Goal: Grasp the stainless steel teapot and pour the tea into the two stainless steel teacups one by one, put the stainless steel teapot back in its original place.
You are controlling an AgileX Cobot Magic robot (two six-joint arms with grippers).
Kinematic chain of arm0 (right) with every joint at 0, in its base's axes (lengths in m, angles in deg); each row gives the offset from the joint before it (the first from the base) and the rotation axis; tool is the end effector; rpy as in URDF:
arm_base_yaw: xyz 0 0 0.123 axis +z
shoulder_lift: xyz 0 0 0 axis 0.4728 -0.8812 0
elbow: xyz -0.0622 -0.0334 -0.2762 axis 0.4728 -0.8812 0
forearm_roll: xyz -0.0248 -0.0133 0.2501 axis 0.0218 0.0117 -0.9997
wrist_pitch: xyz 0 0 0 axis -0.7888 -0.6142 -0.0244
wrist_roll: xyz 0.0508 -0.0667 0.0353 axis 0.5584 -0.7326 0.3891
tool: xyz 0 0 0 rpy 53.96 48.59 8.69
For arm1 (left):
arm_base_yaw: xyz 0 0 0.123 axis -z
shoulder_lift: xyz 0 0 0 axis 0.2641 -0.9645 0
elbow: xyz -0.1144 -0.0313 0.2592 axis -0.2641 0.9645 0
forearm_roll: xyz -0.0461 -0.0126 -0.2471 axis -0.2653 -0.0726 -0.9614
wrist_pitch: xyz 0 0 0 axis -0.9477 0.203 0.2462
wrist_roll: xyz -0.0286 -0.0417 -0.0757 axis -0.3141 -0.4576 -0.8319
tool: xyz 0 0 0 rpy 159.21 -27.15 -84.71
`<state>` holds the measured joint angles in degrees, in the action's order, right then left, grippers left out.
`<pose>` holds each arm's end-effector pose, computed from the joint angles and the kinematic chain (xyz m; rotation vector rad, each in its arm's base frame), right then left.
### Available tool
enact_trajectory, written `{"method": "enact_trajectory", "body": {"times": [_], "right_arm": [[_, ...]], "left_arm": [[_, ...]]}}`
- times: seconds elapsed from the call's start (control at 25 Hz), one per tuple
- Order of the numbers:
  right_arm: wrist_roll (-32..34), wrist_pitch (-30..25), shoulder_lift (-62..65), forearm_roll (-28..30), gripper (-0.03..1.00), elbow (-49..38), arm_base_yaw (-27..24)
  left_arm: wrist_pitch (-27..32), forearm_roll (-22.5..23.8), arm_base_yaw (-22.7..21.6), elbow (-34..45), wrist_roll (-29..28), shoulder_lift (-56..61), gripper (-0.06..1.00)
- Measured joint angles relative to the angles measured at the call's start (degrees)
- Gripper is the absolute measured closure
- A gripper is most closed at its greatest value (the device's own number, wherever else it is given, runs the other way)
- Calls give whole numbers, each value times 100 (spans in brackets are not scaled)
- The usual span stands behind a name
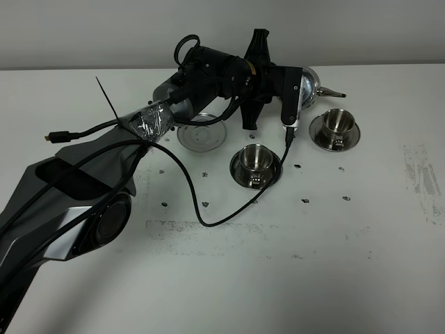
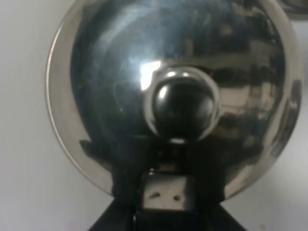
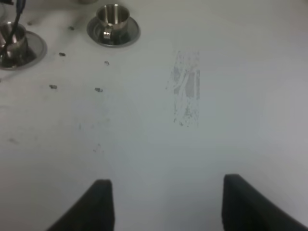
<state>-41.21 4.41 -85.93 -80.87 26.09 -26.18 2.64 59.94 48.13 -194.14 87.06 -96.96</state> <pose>-0.0008 0.0007 0.2764 -0.1716 2.1111 -0.0422 0.5007 -0.3258 0.1406 1.7994 1.2801 0.3902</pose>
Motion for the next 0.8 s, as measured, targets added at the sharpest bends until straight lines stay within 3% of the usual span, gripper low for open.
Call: {"method": "enact_trajectory", "body": {"times": [0.28, 0.8], "right_arm": [[0, 0, 0, 0, 46, 0, 0], [0, 0, 0, 0, 46, 0, 0]], "left_arm": [[-59, 7, 6, 0, 348, 0, 75], [-341, 478, 53, 0, 547, 0, 75]]}}
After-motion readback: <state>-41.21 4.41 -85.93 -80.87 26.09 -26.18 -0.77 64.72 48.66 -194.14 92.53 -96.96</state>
